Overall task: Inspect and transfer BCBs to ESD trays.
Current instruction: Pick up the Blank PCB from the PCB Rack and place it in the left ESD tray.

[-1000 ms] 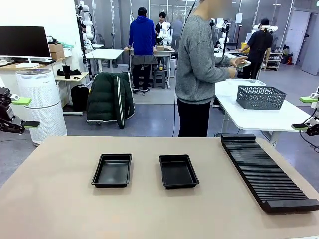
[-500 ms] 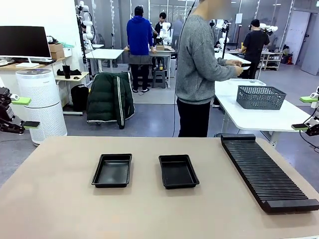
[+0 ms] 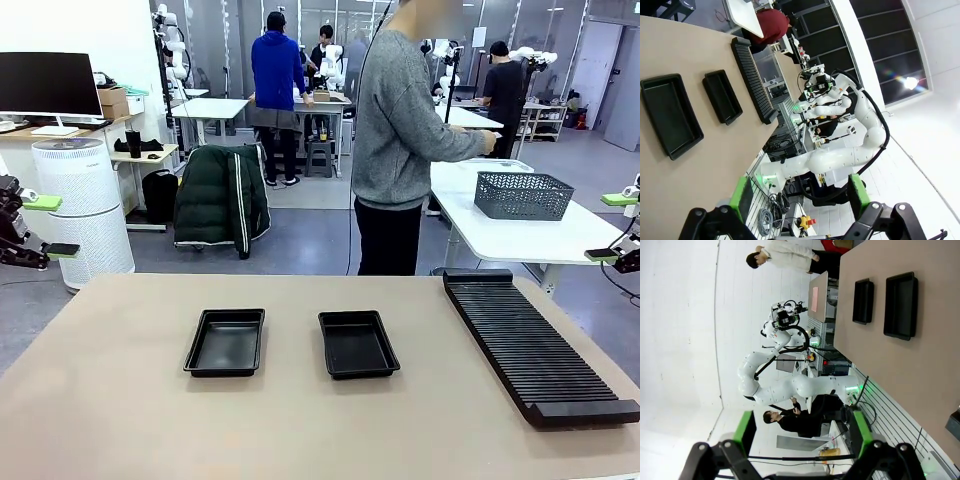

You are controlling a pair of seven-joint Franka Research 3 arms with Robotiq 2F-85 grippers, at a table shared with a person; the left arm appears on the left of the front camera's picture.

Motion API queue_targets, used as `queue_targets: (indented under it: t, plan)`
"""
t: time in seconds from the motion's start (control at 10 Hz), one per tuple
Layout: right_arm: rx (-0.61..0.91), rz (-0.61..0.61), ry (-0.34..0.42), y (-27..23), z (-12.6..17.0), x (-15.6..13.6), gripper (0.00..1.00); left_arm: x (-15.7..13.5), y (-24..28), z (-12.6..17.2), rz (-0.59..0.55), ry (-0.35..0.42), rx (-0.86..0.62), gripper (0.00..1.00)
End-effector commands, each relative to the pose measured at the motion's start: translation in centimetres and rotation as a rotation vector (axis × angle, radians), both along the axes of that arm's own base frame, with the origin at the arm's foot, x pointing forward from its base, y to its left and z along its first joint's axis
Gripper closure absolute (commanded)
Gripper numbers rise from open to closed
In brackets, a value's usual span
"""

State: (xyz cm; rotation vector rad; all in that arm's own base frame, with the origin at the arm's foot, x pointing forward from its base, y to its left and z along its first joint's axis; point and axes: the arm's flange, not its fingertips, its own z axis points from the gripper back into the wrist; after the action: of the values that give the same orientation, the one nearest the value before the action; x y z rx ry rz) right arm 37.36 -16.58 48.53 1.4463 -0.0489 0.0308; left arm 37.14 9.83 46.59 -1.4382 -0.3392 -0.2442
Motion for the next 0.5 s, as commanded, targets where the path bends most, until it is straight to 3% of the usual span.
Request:
queue_targets:
  t: [0.0,0.4]
  plan:
    - [0.001,0.002,-0.005,0.02,0.21,-0.12,0.00,-0.22,-0.01,-0.10,0.001,0.002,-0.007,0.00]
    - [0.001,0.002,-0.005,0.02,0.21,-0.12,0.00,-0.22,-0.01,-0.10,0.001,0.002,-0.007,0.00]
